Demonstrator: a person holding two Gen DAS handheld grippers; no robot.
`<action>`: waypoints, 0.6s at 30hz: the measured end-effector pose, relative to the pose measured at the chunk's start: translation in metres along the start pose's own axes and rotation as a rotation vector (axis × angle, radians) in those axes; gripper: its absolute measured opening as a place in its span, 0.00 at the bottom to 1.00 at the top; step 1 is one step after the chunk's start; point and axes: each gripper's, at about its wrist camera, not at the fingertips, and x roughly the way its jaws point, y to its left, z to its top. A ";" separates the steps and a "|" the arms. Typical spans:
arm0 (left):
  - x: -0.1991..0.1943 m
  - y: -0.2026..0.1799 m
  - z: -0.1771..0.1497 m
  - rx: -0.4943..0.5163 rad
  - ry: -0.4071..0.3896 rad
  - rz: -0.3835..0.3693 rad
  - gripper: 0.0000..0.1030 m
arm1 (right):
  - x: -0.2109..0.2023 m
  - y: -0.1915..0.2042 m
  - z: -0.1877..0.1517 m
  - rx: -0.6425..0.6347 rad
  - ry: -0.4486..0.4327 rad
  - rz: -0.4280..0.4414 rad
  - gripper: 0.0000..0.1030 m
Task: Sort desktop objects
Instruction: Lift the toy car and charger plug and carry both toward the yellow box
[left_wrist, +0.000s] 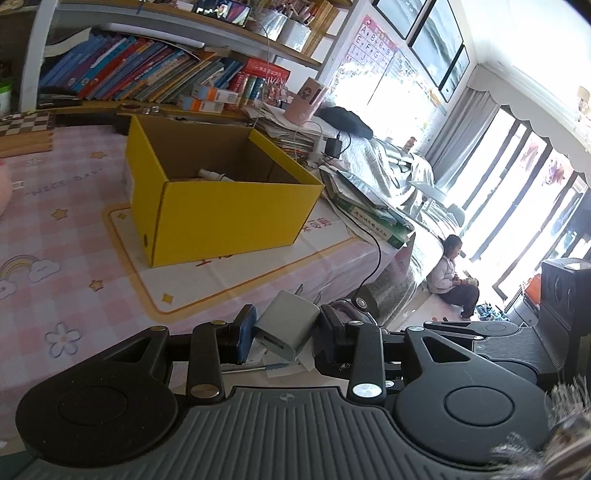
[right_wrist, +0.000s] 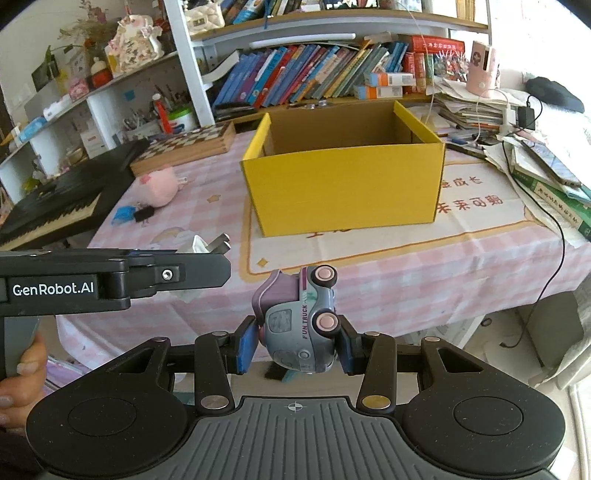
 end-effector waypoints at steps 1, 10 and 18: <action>0.004 -0.002 0.002 0.001 0.001 -0.001 0.33 | 0.001 -0.004 0.002 0.000 0.001 0.000 0.42; 0.034 -0.017 0.014 -0.002 0.008 0.006 0.33 | 0.010 -0.037 0.016 -0.002 0.012 0.012 0.42; 0.057 -0.028 0.024 -0.015 0.010 0.033 0.33 | 0.021 -0.064 0.028 -0.006 0.023 0.045 0.42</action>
